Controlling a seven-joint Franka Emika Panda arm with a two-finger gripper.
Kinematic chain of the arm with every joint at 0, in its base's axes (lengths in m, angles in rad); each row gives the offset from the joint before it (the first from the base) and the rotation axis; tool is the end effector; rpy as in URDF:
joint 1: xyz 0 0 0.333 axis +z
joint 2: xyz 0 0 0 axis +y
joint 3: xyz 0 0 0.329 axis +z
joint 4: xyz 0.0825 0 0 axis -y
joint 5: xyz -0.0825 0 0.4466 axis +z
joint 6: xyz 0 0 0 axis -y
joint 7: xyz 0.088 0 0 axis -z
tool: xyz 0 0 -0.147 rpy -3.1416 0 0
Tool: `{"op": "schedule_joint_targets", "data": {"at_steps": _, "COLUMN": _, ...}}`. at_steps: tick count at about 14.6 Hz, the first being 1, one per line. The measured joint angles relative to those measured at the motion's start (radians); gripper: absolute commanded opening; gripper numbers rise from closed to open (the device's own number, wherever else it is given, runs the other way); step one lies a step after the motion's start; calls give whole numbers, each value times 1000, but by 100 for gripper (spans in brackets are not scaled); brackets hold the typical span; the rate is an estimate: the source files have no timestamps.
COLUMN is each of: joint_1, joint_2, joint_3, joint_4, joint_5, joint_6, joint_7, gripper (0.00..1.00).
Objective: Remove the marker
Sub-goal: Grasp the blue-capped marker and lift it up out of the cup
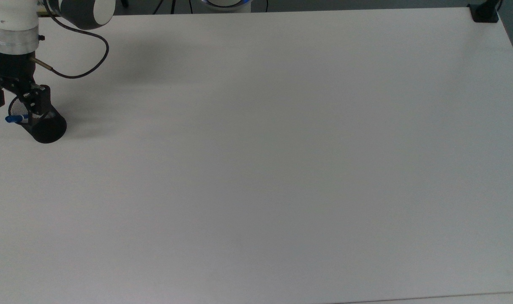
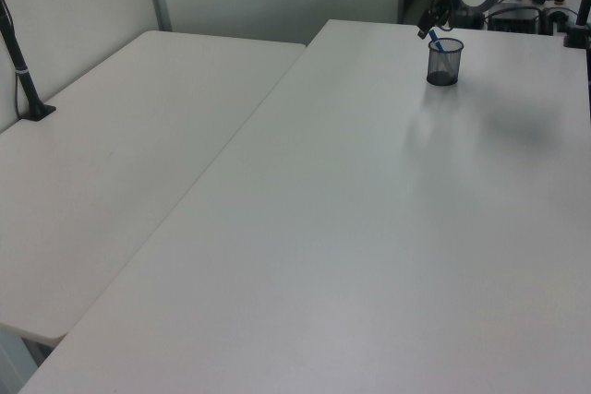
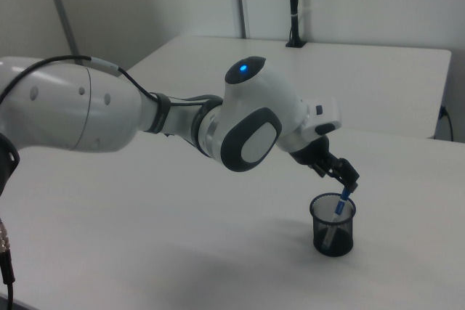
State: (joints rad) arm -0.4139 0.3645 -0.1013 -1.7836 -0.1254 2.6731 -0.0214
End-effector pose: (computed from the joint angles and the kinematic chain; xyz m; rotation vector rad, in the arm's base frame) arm 0.6679 -0.3697 0.3544 2.7584 -0.5315 0.6829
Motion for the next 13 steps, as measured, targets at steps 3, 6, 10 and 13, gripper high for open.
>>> {"op": "schedule_joint_targets", "data": {"at_steps": 3, "joint_1": 0, "joint_2": 32, "joint_3": 0, "joint_4": 2, "joint_5": 2, "joint_6": 62, "joint_7": 12, "gripper": 51}}
{"op": "schedule_joint_targets", "data": {"at_steps": 6, "joint_1": 0, "joint_2": 48, "joint_3": 0, "joint_4": 8, "joint_5": 2, "joint_6": 69, "joint_7": 13, "gripper": 5}}
{"op": "schedule_joint_targets", "data": {"at_steps": 10, "joint_1": 0, "joint_2": 49, "joint_3": 0, "joint_4": 14, "joint_5": 2, "joint_6": 69, "joint_7": 13, "gripper": 0}}
{"op": "schedule_joint_targets", "data": {"at_steps": 13, "joint_1": -3, "joint_2": 49, "joint_3": 0, "joint_4": 27, "joint_5": 2, "joint_6": 70, "joint_7": 13, "gripper": 0}}
